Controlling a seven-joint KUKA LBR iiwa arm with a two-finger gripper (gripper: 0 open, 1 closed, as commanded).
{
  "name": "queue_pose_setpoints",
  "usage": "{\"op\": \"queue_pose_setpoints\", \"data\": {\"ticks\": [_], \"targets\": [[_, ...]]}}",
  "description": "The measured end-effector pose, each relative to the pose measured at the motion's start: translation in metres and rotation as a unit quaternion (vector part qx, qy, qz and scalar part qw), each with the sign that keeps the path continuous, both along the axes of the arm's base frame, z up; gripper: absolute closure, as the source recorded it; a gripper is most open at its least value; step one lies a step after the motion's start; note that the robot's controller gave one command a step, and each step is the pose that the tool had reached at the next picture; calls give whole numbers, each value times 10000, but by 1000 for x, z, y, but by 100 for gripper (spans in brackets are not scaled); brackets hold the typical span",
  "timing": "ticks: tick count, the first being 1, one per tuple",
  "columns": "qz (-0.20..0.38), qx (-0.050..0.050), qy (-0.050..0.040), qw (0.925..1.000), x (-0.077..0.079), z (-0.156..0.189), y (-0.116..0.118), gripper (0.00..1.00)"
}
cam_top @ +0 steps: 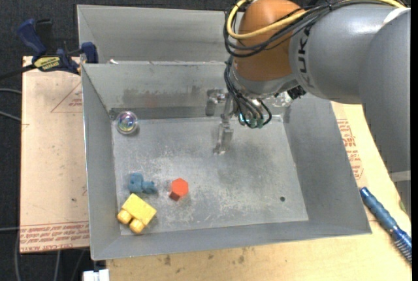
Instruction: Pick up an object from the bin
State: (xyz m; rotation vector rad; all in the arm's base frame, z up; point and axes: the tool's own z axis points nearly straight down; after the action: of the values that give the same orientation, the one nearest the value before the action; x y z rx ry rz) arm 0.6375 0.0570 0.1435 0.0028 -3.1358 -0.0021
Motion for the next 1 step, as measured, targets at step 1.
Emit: {"op": "queue_pose_setpoints", "data": {"ticks": [1], "targets": [[791, 16, -29, 9969, -24, -13, 90, 0]]}}
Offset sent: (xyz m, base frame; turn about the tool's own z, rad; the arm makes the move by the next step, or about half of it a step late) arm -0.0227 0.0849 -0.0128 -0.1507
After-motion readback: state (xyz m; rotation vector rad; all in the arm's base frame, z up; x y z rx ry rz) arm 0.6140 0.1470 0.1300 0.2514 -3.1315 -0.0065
